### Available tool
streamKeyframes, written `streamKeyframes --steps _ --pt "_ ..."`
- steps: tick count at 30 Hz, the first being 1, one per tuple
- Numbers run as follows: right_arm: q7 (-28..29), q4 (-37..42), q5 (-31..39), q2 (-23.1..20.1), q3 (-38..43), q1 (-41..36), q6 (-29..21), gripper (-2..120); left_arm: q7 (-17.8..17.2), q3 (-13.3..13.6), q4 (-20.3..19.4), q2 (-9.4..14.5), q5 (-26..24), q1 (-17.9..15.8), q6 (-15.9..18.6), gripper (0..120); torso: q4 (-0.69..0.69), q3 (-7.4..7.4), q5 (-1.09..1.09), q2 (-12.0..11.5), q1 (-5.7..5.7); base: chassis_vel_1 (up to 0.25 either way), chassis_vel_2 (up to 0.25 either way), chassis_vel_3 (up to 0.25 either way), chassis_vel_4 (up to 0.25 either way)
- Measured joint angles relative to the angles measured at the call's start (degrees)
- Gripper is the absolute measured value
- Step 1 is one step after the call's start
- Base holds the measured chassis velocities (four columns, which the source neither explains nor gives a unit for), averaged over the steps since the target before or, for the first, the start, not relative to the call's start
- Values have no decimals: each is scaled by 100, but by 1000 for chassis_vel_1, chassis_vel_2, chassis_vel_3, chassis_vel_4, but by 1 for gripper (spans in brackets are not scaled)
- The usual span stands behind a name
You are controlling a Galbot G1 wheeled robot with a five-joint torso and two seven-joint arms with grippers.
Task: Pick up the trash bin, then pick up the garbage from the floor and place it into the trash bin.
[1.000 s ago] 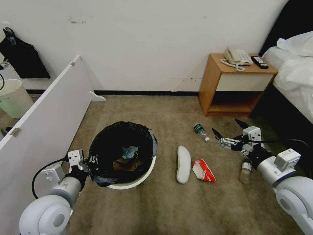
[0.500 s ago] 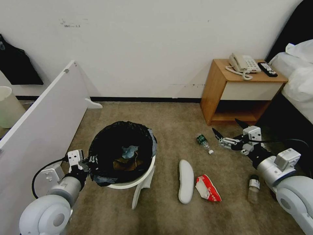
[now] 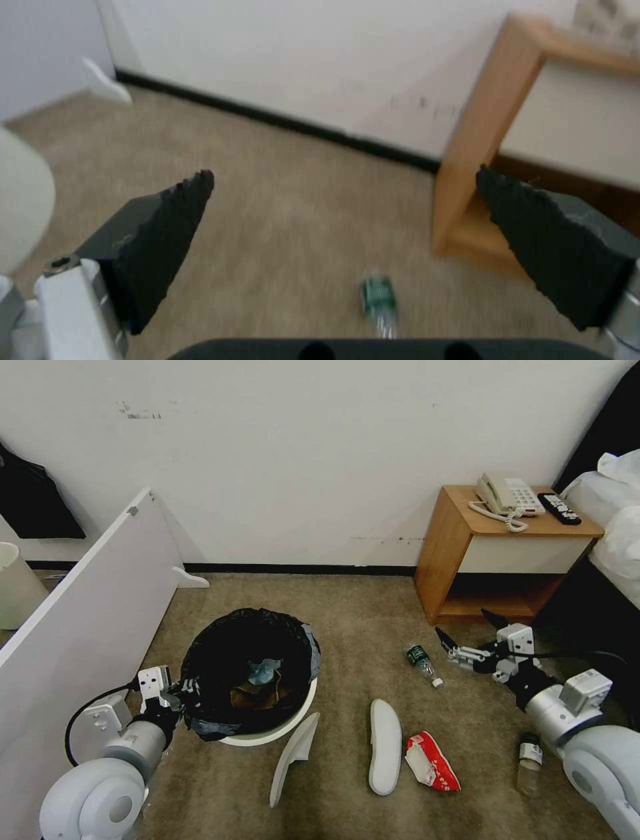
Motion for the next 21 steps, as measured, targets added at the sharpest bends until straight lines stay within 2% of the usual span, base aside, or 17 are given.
streamKeyframes --steps 7,9,12,15,18,21 --pt "399 -88 89 2 -244 -215 -493 100 1 59 8 -10 3 -5 0 1 1 0 0 0 0 0 0 0 0" --pt "706 -99 339 -68 -345 -224 -787 100 0 118 27 -6 1 -33 -1 1 0 0 0 0 0 0 0 0 0" --pt "917 -116 592 -138 -428 -191 -955 100 0 148 50 -4 -14 -54 0 1 0 0 0 0 0 0 0 0 0" --pt "1462 -320 1379 -324 -734 107 -1319 100 0 156 136 -14 -63 -82 0 1 3 1 0 0 0 0 0 0 0" --pt "1560 -492 1509 -341 -851 252 -1377 100 5 156 178 -28 -80 -97 -4 1 3 1 0 0 0 0 0 0 0" --pt "1764 -1013 1696 -301 -1157 626 -1451 100 58 162 315 -72 -87 -145 -39 1 1 1 1 0 0 0 0 0 0"
